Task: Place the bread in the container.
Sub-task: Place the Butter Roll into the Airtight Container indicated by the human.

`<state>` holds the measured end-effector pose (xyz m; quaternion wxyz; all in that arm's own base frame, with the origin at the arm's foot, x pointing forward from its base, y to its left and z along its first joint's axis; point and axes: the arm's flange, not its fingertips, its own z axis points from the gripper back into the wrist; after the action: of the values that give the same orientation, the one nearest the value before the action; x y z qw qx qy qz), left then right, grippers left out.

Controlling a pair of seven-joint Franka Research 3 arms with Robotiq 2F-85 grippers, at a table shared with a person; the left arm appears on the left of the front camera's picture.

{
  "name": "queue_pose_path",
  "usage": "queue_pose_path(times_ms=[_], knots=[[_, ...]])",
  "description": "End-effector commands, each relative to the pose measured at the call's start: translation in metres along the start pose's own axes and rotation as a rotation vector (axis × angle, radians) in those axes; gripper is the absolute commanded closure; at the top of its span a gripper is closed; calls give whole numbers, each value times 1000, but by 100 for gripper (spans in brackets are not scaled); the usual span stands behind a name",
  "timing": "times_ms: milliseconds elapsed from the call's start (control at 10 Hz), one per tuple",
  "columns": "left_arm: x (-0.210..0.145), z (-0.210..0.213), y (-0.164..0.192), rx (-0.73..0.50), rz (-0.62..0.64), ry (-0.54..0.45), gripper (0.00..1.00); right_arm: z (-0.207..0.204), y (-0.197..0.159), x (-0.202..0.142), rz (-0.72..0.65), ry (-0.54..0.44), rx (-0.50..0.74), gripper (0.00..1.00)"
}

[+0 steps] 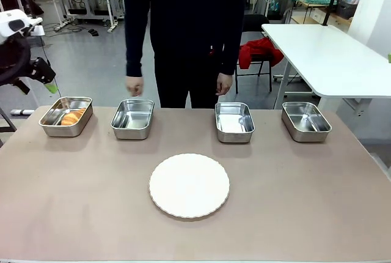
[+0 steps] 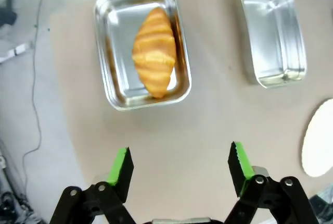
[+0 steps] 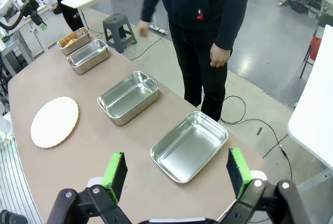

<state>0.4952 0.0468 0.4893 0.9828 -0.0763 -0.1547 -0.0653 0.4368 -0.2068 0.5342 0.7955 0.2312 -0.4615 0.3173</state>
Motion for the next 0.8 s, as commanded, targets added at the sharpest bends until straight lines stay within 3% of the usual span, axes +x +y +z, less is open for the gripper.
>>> queue_pose_path(times_ms=[0, 400, 600, 700], knots=[[-41, 4, -5, -21, -4, -58, 8, 1, 2, 1, 10, 0, 5, 0], [-95, 8, -9, -24, -68, -40, 8, 1, 2, 1, 10, 0, 5, 0], [-93, -3, -9, 36, -73, -28, 8, 1, 2, 1, 10, 0, 5, 0], [-94, 7, -13, -25, -49, -28, 8, 1, 2, 1, 10, 0, 5, 0]])
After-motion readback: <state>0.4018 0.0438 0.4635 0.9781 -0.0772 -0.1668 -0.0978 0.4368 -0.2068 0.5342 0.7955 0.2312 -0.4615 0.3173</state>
